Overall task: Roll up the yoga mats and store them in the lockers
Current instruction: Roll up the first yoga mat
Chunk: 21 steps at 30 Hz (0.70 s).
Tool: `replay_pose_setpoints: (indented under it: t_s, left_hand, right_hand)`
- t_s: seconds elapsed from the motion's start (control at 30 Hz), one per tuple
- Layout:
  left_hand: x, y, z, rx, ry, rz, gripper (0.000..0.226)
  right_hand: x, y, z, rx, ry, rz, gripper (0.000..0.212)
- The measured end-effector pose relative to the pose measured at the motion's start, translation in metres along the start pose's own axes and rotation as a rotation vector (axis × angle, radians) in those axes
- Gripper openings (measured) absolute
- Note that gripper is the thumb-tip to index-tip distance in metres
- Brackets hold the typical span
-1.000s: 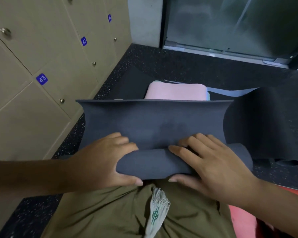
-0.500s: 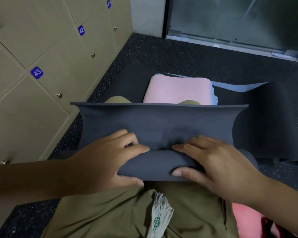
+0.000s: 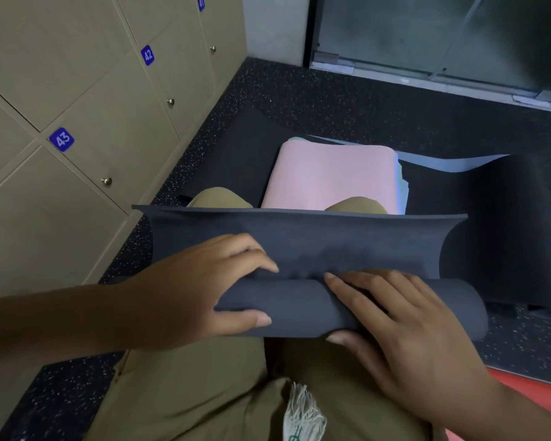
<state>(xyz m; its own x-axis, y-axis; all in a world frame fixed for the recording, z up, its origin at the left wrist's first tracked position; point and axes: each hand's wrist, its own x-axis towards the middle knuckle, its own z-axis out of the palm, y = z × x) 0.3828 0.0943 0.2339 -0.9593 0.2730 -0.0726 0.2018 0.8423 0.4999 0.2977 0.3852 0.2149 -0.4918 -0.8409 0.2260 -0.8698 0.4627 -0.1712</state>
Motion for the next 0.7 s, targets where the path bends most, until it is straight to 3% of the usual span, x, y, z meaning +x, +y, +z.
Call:
replay_pose_setpoints:
  t_s: [0.13,0.27,0.37,0.53,0.7]
  left_hand:
    - [-0.001,0.008,0.000,0.116,0.196,0.091,0.032]
    - [-0.002,0.015,0.010,0.252,0.281,0.138,0.047]
    - [-0.002,0.009,0.017,0.328,0.268,0.145,0.063]
    - [0.009,-0.006,0.018,0.382,0.220,0.100,0.085]
    - [0.028,-0.022,0.014,0.384,0.191,0.072,0.090]
  right_hand:
    - [0.022,0.016,-0.007,0.046,-0.109,0.027,0.052]
    - [0.040,0.032,-0.008,0.133,-0.199,0.076,0.054]
    - [0.048,0.037,-0.006,0.164,-0.115,0.087,0.052]
    - [0.036,0.026,0.001,0.048,0.140,0.085,0.030]
    - [0.016,0.025,0.009,-0.105,0.134,0.089,0.043]
